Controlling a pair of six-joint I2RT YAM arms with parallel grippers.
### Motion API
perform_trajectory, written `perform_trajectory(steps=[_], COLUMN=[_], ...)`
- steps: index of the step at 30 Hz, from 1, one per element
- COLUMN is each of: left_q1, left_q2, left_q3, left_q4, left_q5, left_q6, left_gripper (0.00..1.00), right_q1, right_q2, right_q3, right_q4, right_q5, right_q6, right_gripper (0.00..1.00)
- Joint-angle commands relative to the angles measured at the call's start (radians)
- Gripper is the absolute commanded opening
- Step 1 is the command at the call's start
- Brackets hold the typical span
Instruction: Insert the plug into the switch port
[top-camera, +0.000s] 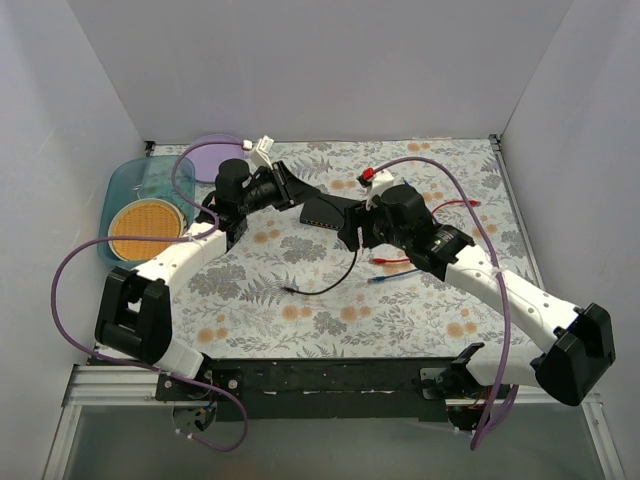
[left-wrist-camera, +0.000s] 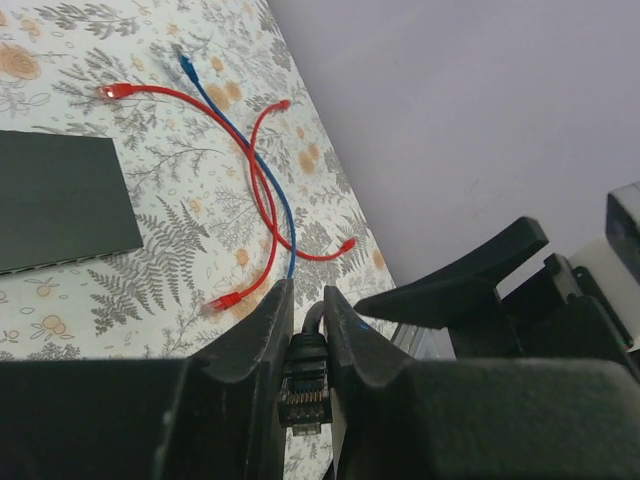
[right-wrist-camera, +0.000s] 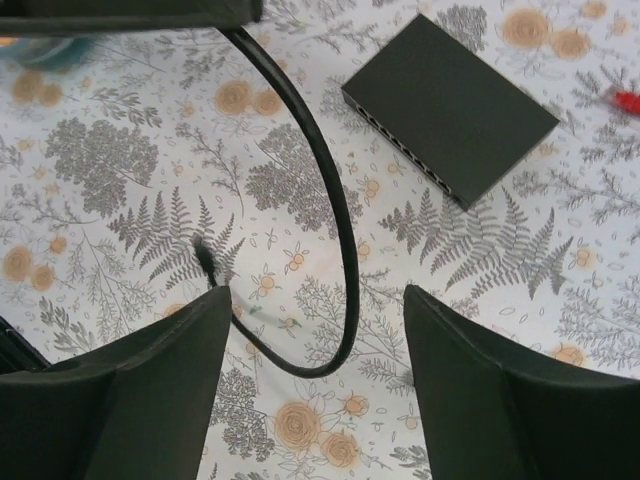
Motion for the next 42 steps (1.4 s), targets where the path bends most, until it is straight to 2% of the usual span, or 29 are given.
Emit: perform_trajectory(steps=[1,8,11,12,13,14,15,17,18,19,21,22,25,28,32,42], left_q1=[-0.037,-0.065,-0.067,-0.067,-0.067,-0.067,-0.067,-0.067,-0.067,-0.067,-0.067,-0.067,-0.065,-0.059,-0.056,-0.057], left_q2=[-0.003,-0.028,-0.036,-0.036,-0.043,-0.046,-0.051,-0.066,-0.069,-0.074,-0.095,-0.109,-0.167,-0.218,-0.230,-0.211], left_q3=[0.055,0.066,0.068,0.071,0.071,0.071,0.069,0.065,0.063,0.062,0.060,0.057,0.034,0.009,0.006,0.009], left_q4=[0.035,0.076,0.084,0.086,0.084,0.073,0.072,0.078,0.078,0.078,0.057,0.047,0.004,-0.002,0.003,0.001], left_q5=[0.099,0.139,0.160,0.170,0.168,0.165,0.157,0.153,0.153,0.153,0.122,0.101,-0.029,-0.105,-0.093,-0.096], left_q6=[0.040,0.032,0.031,0.032,0.035,0.040,0.043,0.043,0.048,0.049,0.063,0.065,0.078,0.081,0.081,0.091], left_gripper=[0.00,0.00,0.00,0.00,0.00,0.00,0.00,0.00,0.01,0.15,0.48,0.76,0.98,0.98,0.98,0.90], right_q1=[0.004,0.004,0.004,0.004,0.004,0.004,0.004,0.004,0.002,0.004,0.004,0.004,0.004,0.004,0.002,0.004], right_q2=[-0.056,0.005,0.025,0.031,0.037,0.050,0.056,0.071,0.073,0.070,0.053,0.042,0.002,-0.039,-0.071,-0.088], right_q3=[0.034,0.088,0.095,0.102,0.106,0.112,0.125,0.137,0.140,0.137,0.123,0.109,0.083,0.066,0.051,0.060], right_q4=[0.121,0.130,0.156,0.160,0.161,0.155,0.149,0.132,0.120,0.117,0.109,0.107,0.088,0.078,0.077,0.071], right_q5=[-0.068,-0.110,-0.108,-0.111,-0.114,-0.116,-0.114,-0.113,-0.111,-0.105,-0.096,-0.087,-0.052,-0.029,-0.015,-0.056], right_q6=[-0.062,-0.082,-0.076,-0.074,-0.076,-0.076,-0.079,-0.083,-0.085,-0.087,-0.094,-0.105,-0.120,-0.137,-0.143,-0.156], right_gripper=[0.85,0.86,0.78,0.69,0.56,0.28,0.15,0.01,0.01,0.01,0.01,0.01,0.01,0.01,0.01,0.01])
